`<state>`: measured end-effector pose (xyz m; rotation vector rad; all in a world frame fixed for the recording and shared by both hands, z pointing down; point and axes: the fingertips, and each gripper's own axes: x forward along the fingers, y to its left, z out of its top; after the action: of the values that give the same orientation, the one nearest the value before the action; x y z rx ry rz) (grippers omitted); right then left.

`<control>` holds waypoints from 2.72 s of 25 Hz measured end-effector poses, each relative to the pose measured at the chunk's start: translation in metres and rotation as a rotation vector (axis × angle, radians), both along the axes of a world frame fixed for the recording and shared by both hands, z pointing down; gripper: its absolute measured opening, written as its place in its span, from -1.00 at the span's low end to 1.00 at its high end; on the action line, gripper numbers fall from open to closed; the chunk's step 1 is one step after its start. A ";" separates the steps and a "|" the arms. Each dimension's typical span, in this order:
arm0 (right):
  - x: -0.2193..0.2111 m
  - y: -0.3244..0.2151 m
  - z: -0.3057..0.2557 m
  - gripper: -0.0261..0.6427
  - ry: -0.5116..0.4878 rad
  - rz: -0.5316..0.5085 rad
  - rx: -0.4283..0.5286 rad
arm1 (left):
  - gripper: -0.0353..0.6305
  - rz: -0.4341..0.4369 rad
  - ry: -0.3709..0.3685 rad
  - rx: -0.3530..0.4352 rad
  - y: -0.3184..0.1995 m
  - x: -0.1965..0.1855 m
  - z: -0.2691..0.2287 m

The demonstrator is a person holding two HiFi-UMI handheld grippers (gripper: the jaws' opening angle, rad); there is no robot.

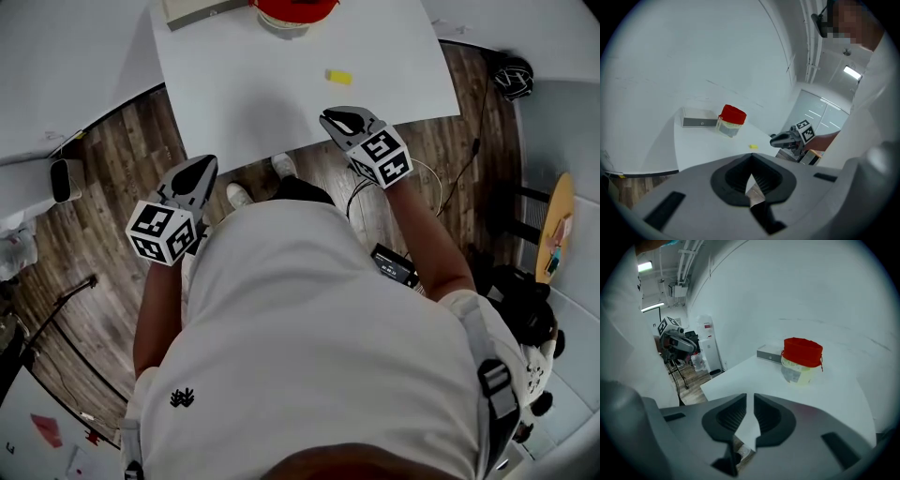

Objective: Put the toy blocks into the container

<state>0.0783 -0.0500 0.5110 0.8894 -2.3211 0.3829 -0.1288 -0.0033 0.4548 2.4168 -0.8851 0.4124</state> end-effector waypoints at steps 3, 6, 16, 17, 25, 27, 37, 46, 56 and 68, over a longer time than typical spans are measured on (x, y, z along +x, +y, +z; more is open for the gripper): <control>0.010 0.004 0.020 -0.43 0.026 -0.021 -0.035 | -0.88 0.004 0.002 0.006 -0.004 0.007 -0.003; 0.027 -0.001 0.037 -0.35 0.078 -0.043 -0.044 | -0.88 0.002 0.003 0.012 -0.009 0.015 -0.006; 0.083 -0.052 0.079 -0.36 0.216 -0.136 -0.053 | -0.88 -0.055 -0.015 0.012 -0.028 0.031 -0.008; 0.087 -0.057 0.083 -0.36 0.232 -0.149 -0.055 | -0.88 -0.063 -0.017 0.009 -0.030 0.032 -0.008; 0.104 -0.093 0.121 -0.35 0.359 -0.287 -0.092 | -0.88 -0.114 -0.047 0.002 -0.042 0.045 -0.010; 0.106 -0.103 0.129 -0.36 0.385 -0.324 -0.093 | -0.88 -0.121 -0.063 0.002 -0.044 0.047 -0.011; 0.096 -0.110 0.155 -0.44 0.368 -0.461 -0.193 | -0.88 -0.183 -0.114 -0.002 -0.049 0.048 -0.010; 0.097 -0.112 0.143 -0.54 0.356 -0.458 -0.198 | -0.88 -0.184 -0.110 0.001 -0.054 0.055 -0.011; 0.099 -0.134 0.060 -0.54 0.357 -0.413 -0.144 | -0.88 -0.146 -0.086 0.022 -0.067 0.061 -0.011; 0.060 -0.210 -0.052 -0.54 0.284 -0.368 -0.022 | -0.88 -0.183 -0.061 0.027 -0.068 0.040 -0.009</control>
<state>0.1378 -0.2605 0.4595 0.4555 -2.1497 0.1159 -0.0888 -0.0717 0.4459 2.3327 -1.1337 0.4090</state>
